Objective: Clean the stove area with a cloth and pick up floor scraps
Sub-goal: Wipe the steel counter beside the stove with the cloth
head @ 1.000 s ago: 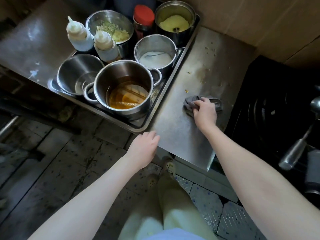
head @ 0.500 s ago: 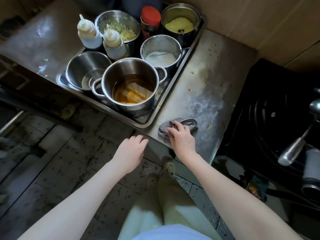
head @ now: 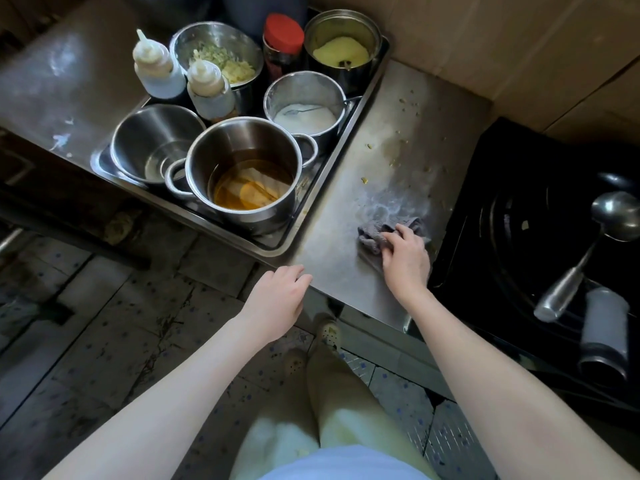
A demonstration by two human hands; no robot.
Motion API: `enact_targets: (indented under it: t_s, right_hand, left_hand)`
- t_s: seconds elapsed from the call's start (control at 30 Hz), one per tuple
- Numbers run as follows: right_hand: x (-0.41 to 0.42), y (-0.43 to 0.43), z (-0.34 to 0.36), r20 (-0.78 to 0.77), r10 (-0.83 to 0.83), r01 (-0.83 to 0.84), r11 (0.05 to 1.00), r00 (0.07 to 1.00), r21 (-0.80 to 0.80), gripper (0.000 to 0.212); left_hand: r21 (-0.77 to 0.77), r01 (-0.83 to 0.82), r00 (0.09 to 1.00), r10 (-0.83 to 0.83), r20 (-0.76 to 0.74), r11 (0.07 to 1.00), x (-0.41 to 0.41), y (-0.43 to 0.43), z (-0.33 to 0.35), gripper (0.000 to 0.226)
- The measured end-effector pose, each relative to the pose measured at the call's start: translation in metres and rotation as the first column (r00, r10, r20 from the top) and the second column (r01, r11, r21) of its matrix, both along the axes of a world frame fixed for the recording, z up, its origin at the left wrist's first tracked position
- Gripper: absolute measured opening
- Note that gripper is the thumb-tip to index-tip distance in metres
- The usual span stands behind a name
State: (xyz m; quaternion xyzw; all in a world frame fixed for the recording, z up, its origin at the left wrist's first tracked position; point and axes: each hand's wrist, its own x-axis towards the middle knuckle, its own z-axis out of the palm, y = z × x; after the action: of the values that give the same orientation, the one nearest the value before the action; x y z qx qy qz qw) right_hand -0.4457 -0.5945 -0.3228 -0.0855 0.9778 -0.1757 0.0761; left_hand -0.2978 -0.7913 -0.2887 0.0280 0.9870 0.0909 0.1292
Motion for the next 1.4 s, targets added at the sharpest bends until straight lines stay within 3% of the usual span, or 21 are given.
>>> enact_targets:
  t_s: [0.13,0.37,0.77,1.4]
  right_hand:
    - [0.017,0.022,-0.003,-0.034,-0.076,0.077,0.995,0.997,0.058,0.029]
    - [0.03,0.03,-0.009,0.027,-0.156,0.158,0.981,0.987,-0.108,0.031]
    - [-0.046,0.019,-0.02,-0.022,-0.199,0.197,0.979,0.98,-0.058,0.031]
    - [-0.211,0.004,-0.008,-0.122,-0.259,0.271,0.957,0.958,0.099,0.028]
  left_hand:
    - [0.01,0.04,0.999,-0.04,-0.001,0.999,-0.02,0.01,0.002,0.028]
    - [0.002,0.123,0.992,-0.123,-0.023,0.992,-0.057,0.029,0.003,0.03]
    - [0.003,0.106,0.992,-0.106,0.064,0.994,-0.107,0.033,-0.009,0.032]
    - [-0.039,0.064,0.996,-0.066,-0.054,0.997,-0.214,0.032,-0.016,0.037]
